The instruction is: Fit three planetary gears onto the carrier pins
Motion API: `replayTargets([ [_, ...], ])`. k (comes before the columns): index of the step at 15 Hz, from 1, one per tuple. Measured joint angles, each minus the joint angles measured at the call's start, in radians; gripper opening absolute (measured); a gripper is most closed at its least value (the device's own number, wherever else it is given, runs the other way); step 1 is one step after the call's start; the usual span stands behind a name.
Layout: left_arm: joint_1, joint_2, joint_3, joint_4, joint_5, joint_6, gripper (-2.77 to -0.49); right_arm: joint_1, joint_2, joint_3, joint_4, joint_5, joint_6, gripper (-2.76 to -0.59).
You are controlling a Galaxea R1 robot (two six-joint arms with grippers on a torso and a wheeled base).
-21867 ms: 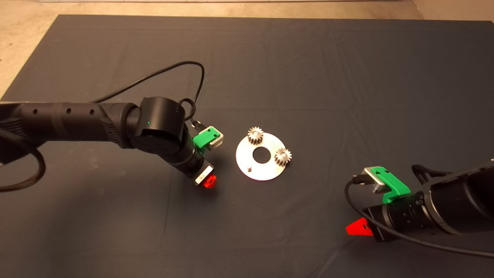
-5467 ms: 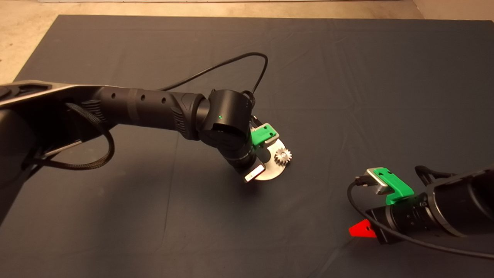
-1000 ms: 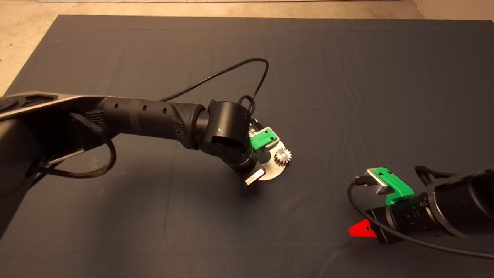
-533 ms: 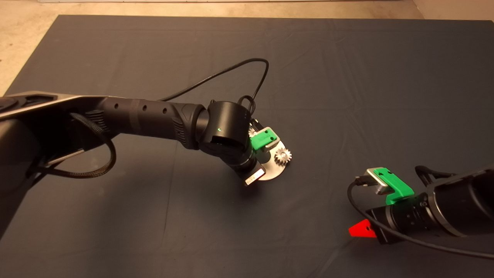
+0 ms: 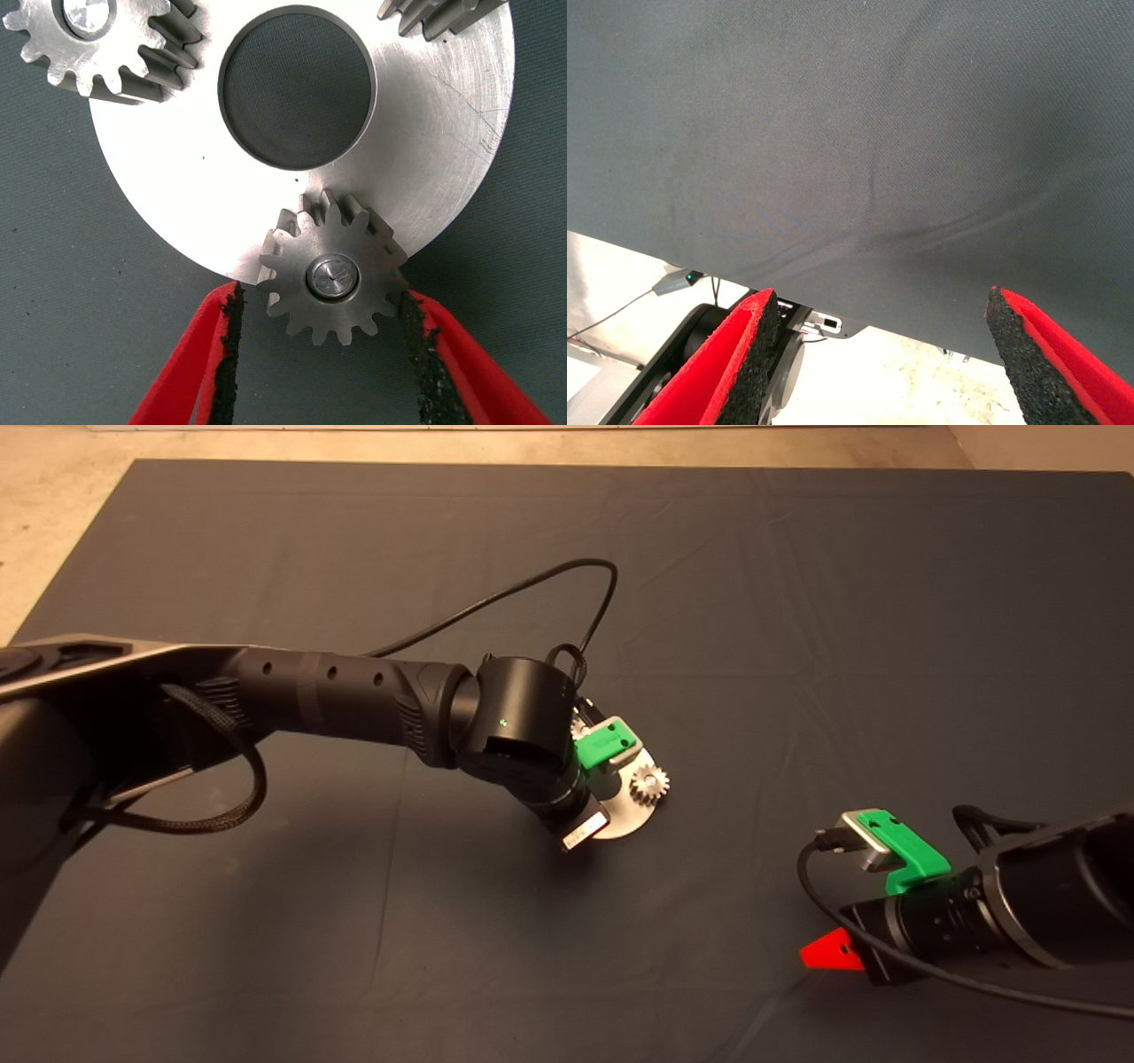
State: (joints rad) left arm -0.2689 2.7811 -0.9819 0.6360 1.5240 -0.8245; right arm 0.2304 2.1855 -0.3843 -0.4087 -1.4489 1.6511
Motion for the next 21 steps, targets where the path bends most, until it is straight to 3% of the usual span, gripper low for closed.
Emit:
replayTargets([
  [8,0.0,-0.006,0.01,0.0,0.0,-0.001,-1.65,0.0,0.0,0.0,0.0,0.002,0.0,-1.62],
  [12,0.0,-0.074,0.07,-0.001,0.0,-0.048,-1.44,0.0,0.001,0.0,0.0,0.003,0.0,-1.62],
  [14,-0.001,-0.134,0.128,-0.001,0.0,-0.116,-1.36,0.009,0.001,0.0,0.001,0.003,0.0,-1.62],
  [16,-0.008,-0.212,0.228,-0.002,0.0,-0.216,-1.24,0.052,0.008,0.0,0.001,0.0,0.0,-1.62],
  [17,-0.009,-0.255,0.279,-0.003,0.0,-0.273,-1.23,0.079,0.011,0.0,0.0,-0.011,0.0,-1.62],
  [18,-0.009,-0.302,0.332,-0.006,0.0,-0.334,-1.23,0.095,0.012,0.0,0.0,-0.03,-0.001,-1.62],
  [20,-0.009,-0.409,0.449,-0.019,0.002,-0.44,-1.22,0.097,0.025,0.0,0.003,-0.076,-0.001,-1.62],
  [21,-0.01,-0.463,0.511,-0.032,0.001,-0.502,-1.22,0.097,0.034,0.0,0.006,-0.08,-0.001,-1.62],
])
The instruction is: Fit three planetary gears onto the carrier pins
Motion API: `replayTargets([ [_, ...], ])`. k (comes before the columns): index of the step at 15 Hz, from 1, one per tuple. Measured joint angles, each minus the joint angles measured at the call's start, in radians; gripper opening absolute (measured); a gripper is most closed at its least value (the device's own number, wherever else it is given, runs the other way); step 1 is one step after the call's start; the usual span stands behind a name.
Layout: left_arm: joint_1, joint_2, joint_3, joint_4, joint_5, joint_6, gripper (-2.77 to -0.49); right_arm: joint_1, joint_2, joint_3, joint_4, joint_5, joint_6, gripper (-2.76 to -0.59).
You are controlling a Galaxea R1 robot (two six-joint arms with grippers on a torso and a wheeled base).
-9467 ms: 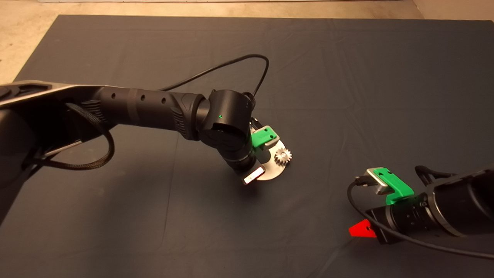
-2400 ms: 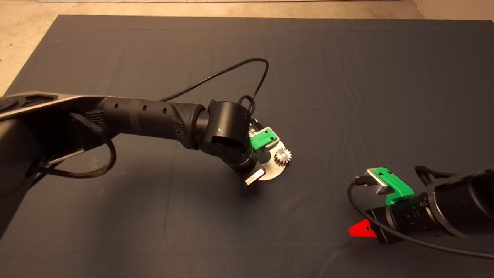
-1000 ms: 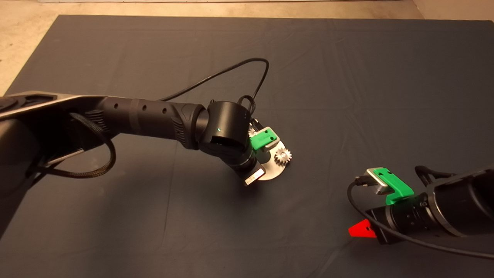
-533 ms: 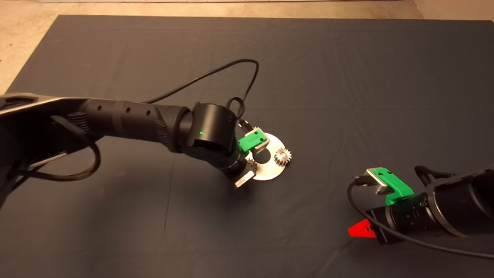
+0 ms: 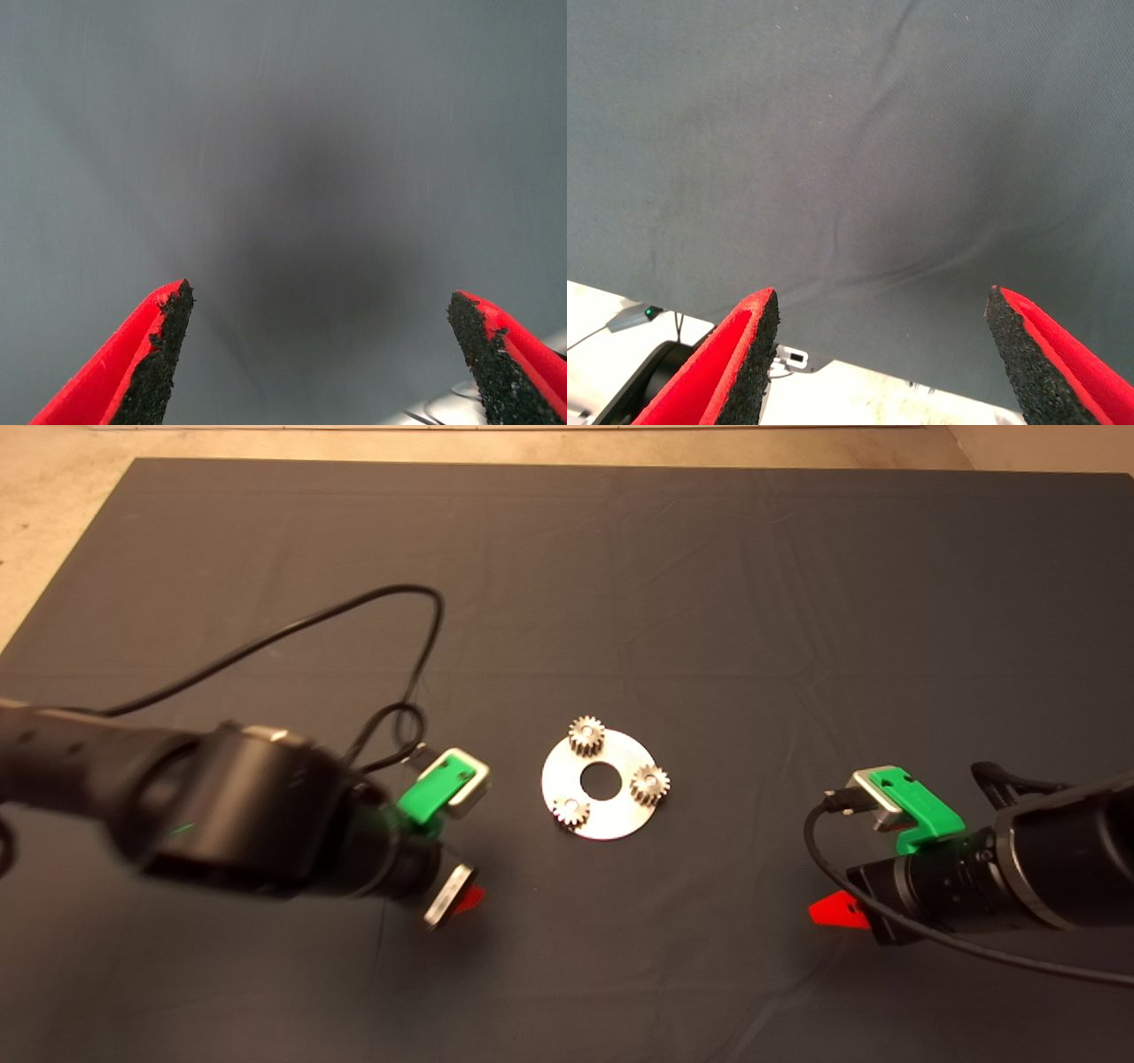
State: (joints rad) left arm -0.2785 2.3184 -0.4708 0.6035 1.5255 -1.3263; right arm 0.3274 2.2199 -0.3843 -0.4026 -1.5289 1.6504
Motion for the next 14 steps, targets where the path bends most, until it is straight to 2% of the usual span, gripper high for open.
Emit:
replayTargets([
  [2,-0.007,-0.101,0.095,-0.041,0.001,-0.124,-1.22,0.003,0.029,0.0,0.007,-0.002,0.0,-1.62],
  [3,-0.007,-0.13,0.115,-0.073,0.002,-0.163,-1.22,0.003,0.038,0.0,0.009,-0.001,0.001,-1.62],
  [4,-0.007,-0.141,0.121,-0.103,0.003,-0.184,-1.22,0.006,0.044,0.0,0.011,0.0,0.001,-1.62],
  [6,-0.007,-0.142,0.125,-0.117,0.0,-0.208,-1.22,0.008,0.035,0.0,0.011,0.001,0.004,-1.62],
  [8,0.003,-0.155,0.131,-0.127,0.001,-0.228,-1.22,0.008,-0.009,0.0,0.014,-0.001,0.004,-1.62],
  [11,0.073,-0.168,0.133,-0.137,0.001,-0.238,-1.22,0.008,-0.098,0.0,0.015,-0.002,-0.004,-1.62],
  [12,0.087,-0.172,0.134,-0.14,0.0,-0.24,-1.22,0.008,-0.129,0.0,0.015,-0.003,-0.011,-1.62],
  [14,0.098,-0.183,0.135,-0.14,0.0,-0.242,-1.22,0.008,-0.158,0.0,0.017,-0.007,-0.021,-1.62],
])
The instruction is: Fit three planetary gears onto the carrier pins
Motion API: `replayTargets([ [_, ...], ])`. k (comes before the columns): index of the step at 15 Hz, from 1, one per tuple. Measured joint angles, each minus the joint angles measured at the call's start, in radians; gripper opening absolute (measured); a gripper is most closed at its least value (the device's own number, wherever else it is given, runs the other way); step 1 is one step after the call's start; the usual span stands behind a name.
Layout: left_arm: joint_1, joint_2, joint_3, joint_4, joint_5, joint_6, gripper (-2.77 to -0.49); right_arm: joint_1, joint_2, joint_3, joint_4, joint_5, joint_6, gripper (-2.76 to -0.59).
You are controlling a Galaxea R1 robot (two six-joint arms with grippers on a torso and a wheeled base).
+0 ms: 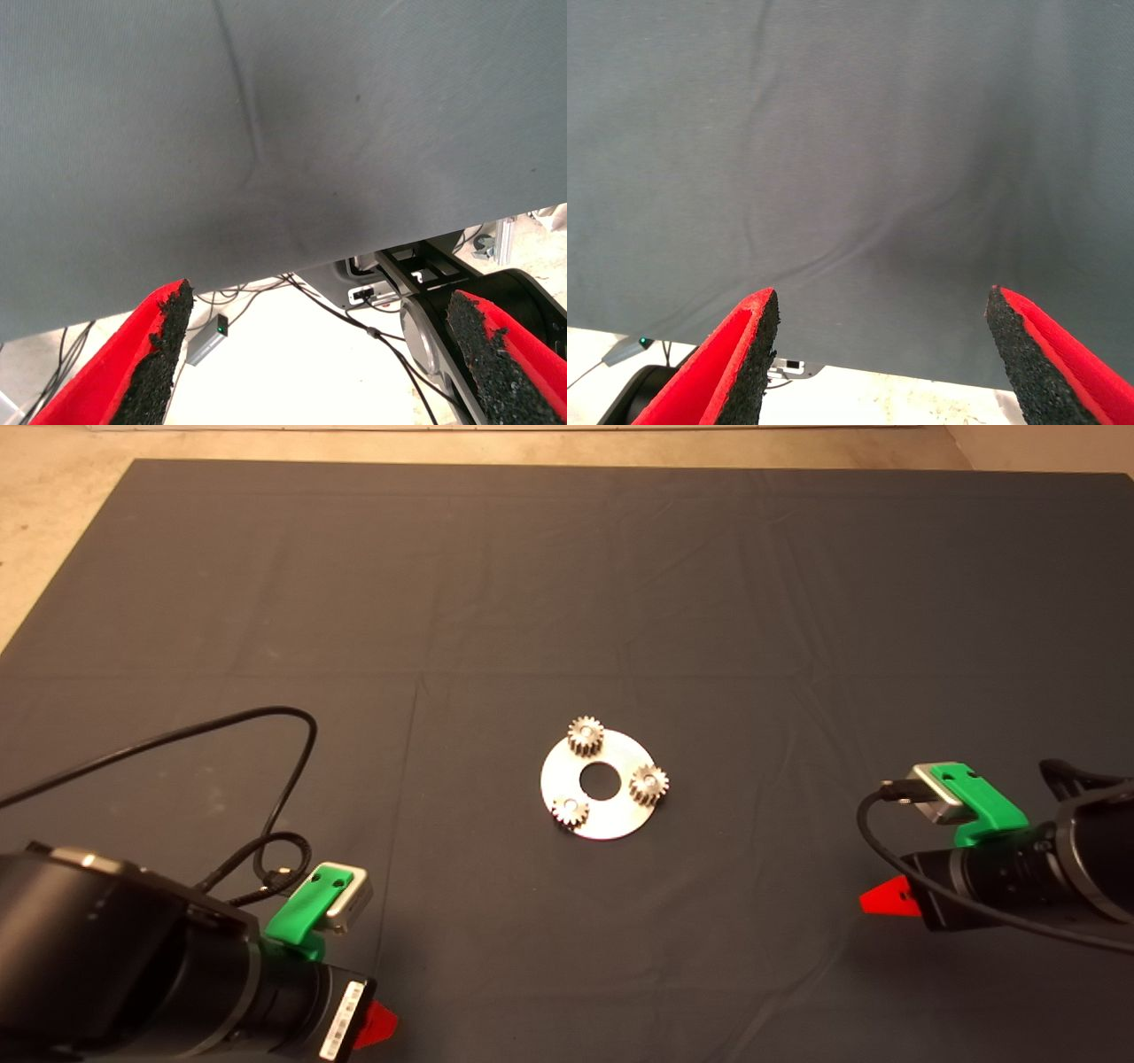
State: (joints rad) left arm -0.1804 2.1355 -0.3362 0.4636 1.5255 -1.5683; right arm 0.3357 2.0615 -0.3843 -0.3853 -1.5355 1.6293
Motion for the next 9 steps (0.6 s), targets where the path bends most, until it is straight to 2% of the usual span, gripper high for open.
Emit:
replayTargets([
  [3,0.02,-0.014,0.003,-0.001,0.001,-0.005,-1.22,0.0,-0.01,0.0,0.0,0.002,-0.008,-1.62],
  [9,0.026,-0.03,0.004,-0.001,0.001,-0.006,-1.22,0.0,-0.021,0.002,0.001,0.003,-0.012,-1.62],
])
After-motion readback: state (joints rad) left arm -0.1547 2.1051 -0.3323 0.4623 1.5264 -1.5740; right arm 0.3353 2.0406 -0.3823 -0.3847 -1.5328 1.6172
